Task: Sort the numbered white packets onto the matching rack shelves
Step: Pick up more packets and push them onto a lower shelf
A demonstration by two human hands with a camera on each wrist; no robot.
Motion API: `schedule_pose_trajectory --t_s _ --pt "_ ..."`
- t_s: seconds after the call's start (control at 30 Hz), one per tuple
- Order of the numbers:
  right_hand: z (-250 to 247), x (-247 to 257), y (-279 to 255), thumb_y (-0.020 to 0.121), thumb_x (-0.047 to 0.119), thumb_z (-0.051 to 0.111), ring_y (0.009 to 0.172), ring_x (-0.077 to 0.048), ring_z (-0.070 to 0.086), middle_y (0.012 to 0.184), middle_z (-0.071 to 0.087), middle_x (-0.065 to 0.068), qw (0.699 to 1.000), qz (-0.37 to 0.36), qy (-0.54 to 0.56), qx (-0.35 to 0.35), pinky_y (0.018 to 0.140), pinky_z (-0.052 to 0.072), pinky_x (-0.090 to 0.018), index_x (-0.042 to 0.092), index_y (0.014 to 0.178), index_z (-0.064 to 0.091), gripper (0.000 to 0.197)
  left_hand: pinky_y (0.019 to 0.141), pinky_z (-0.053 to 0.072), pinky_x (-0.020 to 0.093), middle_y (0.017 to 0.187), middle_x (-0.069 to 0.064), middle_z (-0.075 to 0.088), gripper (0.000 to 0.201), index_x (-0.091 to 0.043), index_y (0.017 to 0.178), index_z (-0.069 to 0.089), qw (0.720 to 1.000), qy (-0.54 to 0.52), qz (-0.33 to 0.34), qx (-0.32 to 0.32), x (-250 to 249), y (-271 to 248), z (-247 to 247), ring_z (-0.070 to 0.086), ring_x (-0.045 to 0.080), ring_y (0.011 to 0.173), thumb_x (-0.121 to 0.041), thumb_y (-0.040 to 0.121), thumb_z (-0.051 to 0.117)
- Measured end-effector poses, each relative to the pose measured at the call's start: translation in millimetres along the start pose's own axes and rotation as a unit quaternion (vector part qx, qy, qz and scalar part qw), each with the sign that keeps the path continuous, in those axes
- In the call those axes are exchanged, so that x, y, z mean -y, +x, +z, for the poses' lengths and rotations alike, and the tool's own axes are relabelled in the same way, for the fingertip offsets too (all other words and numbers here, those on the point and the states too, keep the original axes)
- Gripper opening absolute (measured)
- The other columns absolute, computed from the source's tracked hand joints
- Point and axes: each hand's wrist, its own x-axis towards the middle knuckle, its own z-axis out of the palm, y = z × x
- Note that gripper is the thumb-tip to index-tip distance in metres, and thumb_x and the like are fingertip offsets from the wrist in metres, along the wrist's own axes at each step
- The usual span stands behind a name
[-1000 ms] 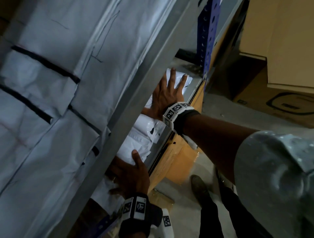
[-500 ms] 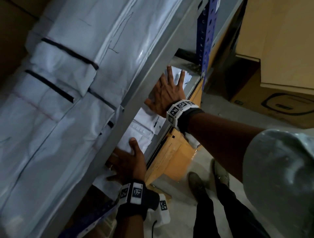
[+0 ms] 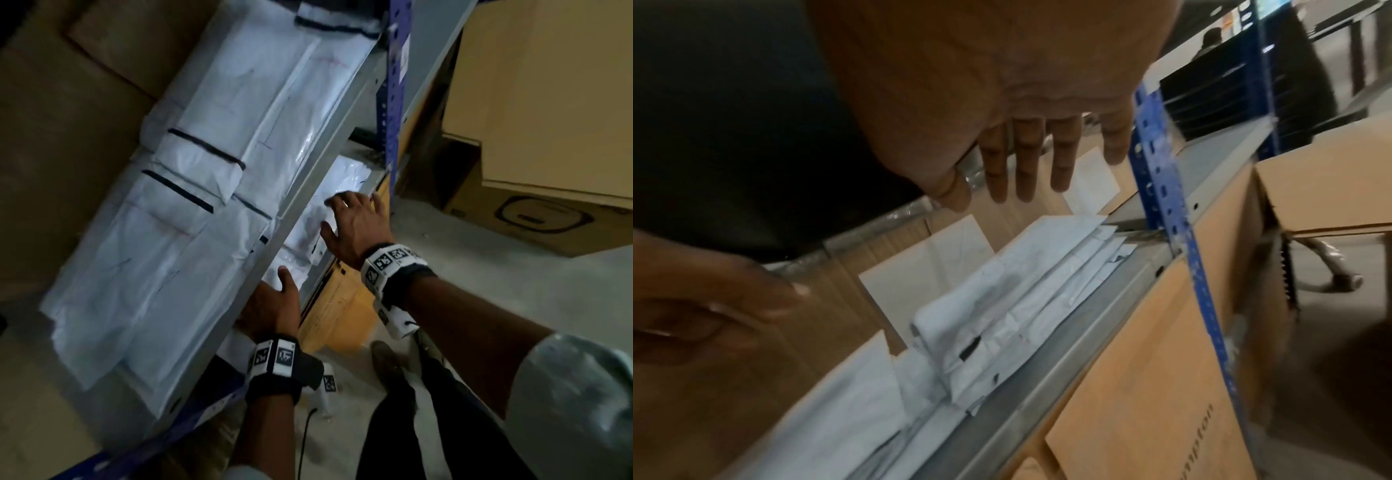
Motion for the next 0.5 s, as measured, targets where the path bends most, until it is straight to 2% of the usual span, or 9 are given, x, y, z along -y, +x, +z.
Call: schedule_pose_trajectory --t_s 0.1,0.17,0.27,0.33,0.4,0.5 --pt "-30.1 4.5 -36.4 0.097 0.042 0.05 0.113 -0.033 0.061 0.124 0.065 -0.005 0.999 0.032 0.041 -0.006 0.102 0.043 -0.047 0.022 0.124 0.064 0.036 0.11 0.031 0.054 0.14 0.012 0.056 0.046 -0.022 0.131 0.057 0.998 -0.032 0.056 0.016 -7.0 -15.7 -17.2 0.049 0.035 0.129 -0.049 0.094 0.055" --pt "-54.9 8.0 -60.0 0.096 0.04 0.049 0.101 -0.03 0.065 0.112 0.068 -0.001 0.997 0.042 0.068 -0.02 0.09 0.052 -0.043 0.024 0.114 0.067 0.03 0.102 0.04 0.051 0.126 0.005 0.064 0.031 -0.03 0.116 0.063 0.993 -0.041 0.109 0.033 -15.8 -31.4 -29.2 0.056 0.032 0.118 -0.047 0.09 0.06" --pt "-94.0 10.8 -94.9 0.096 0.036 0.052 0.091 -0.026 0.067 0.104 0.07 0.002 0.994 0.054 0.086 -0.047 0.077 0.052 -0.035 0.026 0.104 0.068 0.021 0.085 0.052 0.041 0.102 -0.009 0.068 0.019 -0.034 0.102 0.067 0.983 -0.047 0.172 0.05 -35.3 -67.5 -45.4 0.064 0.022 0.098 -0.046 0.089 0.06" --pt "-117.8 9.6 -118.3 0.097 0.036 0.054 0.094 -0.024 0.067 0.107 0.071 0.003 0.99 0.076 0.1 -0.07 0.077 0.051 -0.035 0.026 0.107 0.067 0.019 0.075 0.051 0.032 0.084 -0.017 0.062 0.014 -0.036 0.096 0.066 0.977 -0.072 0.199 0.024 -49.1 -91.6 -57.2 0.066 0.016 0.087 -0.044 0.086 0.061" --pt "-140.4 6.9 -140.2 0.096 0.037 0.056 0.098 -0.022 0.067 0.11 0.071 0.004 0.983 0.096 0.12 -0.097 0.078 0.054 -0.035 0.027 0.11 0.067 0.021 0.072 0.046 0.028 0.087 -0.018 0.066 0.012 -0.036 0.096 0.066 0.97 -0.086 0.225 0.039 -62.8 -111.6 -69.4 0.065 0.014 0.087 -0.042 0.087 0.062" --pt "-173.0 -1.3 -170.9 0.095 0.036 0.058 0.095 -0.019 0.067 0.106 0.071 0.005 0.972 0.121 0.132 -0.149 0.073 0.052 -0.032 0.026 0.109 0.068 0.02 0.074 0.048 0.03 0.097 -0.015 0.071 0.009 -0.033 0.094 0.067 0.955 -0.115 0.269 0.049 -86.1 -131.4 -92.5 0.065 0.017 0.091 -0.037 0.088 0.062"
